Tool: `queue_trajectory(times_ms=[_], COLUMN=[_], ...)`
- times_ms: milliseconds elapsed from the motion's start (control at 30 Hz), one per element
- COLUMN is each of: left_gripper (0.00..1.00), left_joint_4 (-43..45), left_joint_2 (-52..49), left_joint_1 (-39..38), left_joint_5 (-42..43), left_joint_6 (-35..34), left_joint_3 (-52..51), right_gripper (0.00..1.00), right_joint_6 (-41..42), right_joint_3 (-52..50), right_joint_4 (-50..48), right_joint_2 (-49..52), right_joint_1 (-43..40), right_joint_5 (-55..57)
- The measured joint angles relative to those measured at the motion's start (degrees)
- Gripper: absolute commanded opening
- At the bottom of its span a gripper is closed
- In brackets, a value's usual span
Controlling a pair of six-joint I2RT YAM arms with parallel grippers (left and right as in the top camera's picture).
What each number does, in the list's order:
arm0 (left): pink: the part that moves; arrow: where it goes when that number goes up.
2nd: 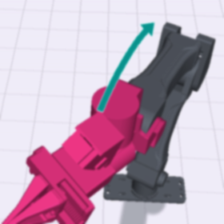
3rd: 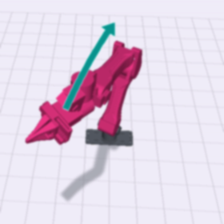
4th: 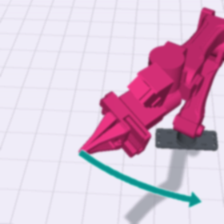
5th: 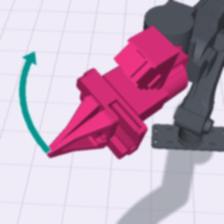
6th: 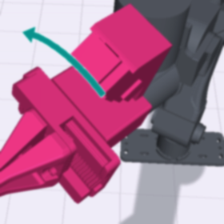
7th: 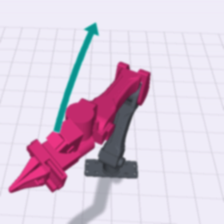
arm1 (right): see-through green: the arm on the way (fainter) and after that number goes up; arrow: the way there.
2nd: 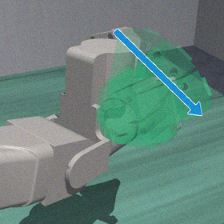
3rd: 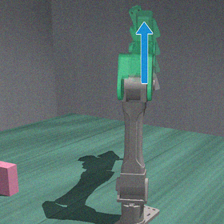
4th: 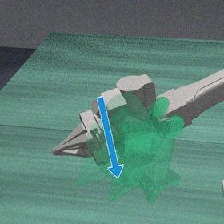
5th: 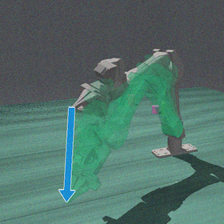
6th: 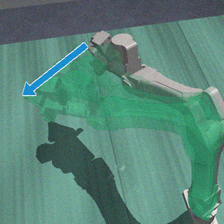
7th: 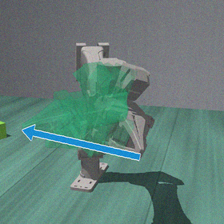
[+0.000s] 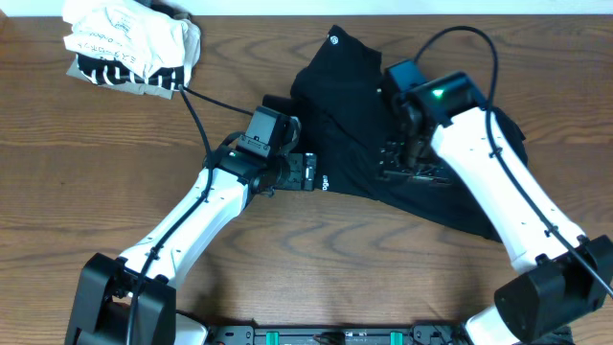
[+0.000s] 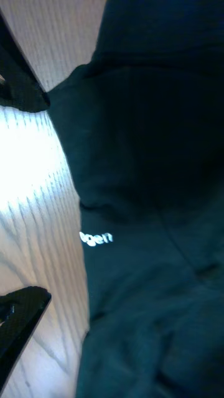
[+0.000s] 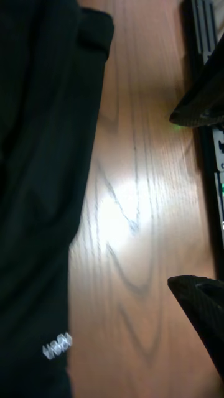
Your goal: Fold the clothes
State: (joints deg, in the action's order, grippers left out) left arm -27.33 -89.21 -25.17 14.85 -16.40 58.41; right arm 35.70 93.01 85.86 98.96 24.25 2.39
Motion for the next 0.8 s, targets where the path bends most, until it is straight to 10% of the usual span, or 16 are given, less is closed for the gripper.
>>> queue_trajectory(times_ms=[100,233,800], left_gripper=[0.25,0.06,0.06], left_joint_4=[0.07,0.61,3.43], left_joint_2=[-0.07,-0.85,-12.94], left_joint_1=[0.00,0.00,0.00], left_joint_5=[-1.55,-2.82,-3.23], left_joint_6=[0.81,1.51,1.64], left_joint_3=[0.17,0.17,0.20], right_gripper=[0.63,0.02,0.02], right_joint_6=[0.74,0.44,0.81], right_joint_3=[-1.64,-5.11,-30.03], right_joint_4=[-0.96,-2.95,-16.87], right_joint_2=[0.00,0.00,0.02], right_joint_1=[-3.72,-7.89,-11.89], right_joint_5=[0.33,0.87,-5.79])
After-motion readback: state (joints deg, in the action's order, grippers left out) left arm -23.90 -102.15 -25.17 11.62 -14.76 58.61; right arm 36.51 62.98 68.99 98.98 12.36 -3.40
